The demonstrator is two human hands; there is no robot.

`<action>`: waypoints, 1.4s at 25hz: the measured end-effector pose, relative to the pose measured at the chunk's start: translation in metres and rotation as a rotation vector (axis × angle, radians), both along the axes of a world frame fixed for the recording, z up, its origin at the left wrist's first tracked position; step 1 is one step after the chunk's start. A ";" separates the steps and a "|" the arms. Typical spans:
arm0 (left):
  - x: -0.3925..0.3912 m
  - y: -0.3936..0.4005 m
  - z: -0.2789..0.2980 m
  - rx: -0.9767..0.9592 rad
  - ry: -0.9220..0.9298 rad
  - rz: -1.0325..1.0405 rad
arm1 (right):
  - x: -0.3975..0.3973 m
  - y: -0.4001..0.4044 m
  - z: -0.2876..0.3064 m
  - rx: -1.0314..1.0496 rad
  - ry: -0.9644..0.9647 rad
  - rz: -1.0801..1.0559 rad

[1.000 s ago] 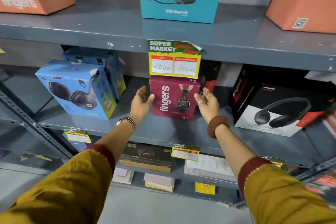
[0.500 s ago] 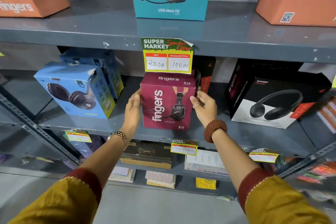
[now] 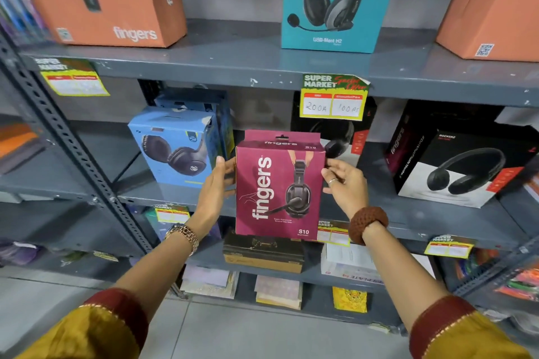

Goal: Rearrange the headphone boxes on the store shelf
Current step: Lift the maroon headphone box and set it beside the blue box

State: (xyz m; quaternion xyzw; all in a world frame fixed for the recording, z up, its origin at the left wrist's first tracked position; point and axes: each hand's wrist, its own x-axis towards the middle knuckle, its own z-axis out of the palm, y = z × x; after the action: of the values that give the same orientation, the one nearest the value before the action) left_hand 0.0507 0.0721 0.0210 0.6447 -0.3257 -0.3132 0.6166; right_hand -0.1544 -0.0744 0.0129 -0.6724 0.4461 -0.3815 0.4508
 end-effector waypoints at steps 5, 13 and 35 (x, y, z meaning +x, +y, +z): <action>0.044 0.009 0.003 -0.040 0.121 -0.060 | 0.064 -0.001 0.005 0.042 -0.025 0.076; 0.068 -0.023 -0.036 -0.051 0.212 -0.062 | 0.122 -0.032 -0.024 0.073 -0.023 0.045; -0.131 -0.111 -0.089 0.154 0.134 -0.104 | -0.183 -0.084 -0.088 0.090 -0.076 -0.298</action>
State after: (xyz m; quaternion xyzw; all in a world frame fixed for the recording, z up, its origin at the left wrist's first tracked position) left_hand -0.0805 -0.0392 -0.0680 0.6501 -0.2918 -0.4113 0.5684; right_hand -0.3376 -0.1585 -0.0753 -0.5629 0.5401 -0.4492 0.4354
